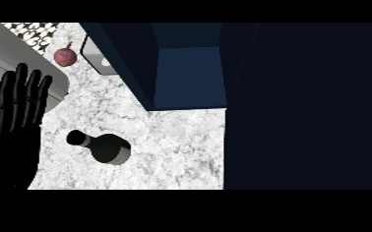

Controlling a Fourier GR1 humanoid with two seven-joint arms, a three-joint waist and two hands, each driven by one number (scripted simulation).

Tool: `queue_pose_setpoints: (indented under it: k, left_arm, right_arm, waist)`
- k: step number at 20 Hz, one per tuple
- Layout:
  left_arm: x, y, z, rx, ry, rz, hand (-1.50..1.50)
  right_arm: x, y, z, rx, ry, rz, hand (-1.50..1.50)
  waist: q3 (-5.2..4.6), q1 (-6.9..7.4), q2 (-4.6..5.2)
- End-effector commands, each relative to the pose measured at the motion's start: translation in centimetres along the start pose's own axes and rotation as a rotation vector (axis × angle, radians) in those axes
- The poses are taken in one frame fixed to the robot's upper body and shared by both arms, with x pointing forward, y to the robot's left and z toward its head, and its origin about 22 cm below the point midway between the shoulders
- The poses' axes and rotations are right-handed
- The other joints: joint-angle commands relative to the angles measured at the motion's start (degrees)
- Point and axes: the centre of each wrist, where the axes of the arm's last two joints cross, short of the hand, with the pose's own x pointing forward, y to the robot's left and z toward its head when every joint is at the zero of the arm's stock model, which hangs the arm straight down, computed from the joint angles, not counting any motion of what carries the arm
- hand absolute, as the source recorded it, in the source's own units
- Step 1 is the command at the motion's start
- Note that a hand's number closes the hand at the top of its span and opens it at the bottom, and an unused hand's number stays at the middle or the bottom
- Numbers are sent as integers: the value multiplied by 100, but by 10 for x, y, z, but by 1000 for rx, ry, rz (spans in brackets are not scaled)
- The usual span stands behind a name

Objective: Pick up the wine, place it into the cabinet and close the cabinet

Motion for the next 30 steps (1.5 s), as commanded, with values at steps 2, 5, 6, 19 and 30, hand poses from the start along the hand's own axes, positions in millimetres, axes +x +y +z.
queue_pose_setpoints:
  k: [2, 5, 6, 19, 30]
  left_arm:
    - [-4, -36, -23, 45, 6, -38, -150]
    - [-5, -44, -48, 184, 58, -89, -150]
    - [-16, -49, -58, 239, 56, -118, -150]
    - [41, -155, -57, 265, 240, 123, -150]
    - [83, -180, -78, 262, 274, 127, -150]
  right_arm:
    - [9, 4, 13, -52, -11, -11, -150]
    - [13, 9, 32, -71, -26, 3, -150]
    - [14, 5, 31, -94, -27, -5, -150]
    - [90, 24, 60, 251, 86, -167, -150]
    - [118, 26, 71, 232, 80, -191, -150]
  waist:
    - [-139, 106, 41]
    - [-135, 38, 44]
    - [-135, -18, 59]
    - [-139, 134, 17]
    - [-141, 135, 5]
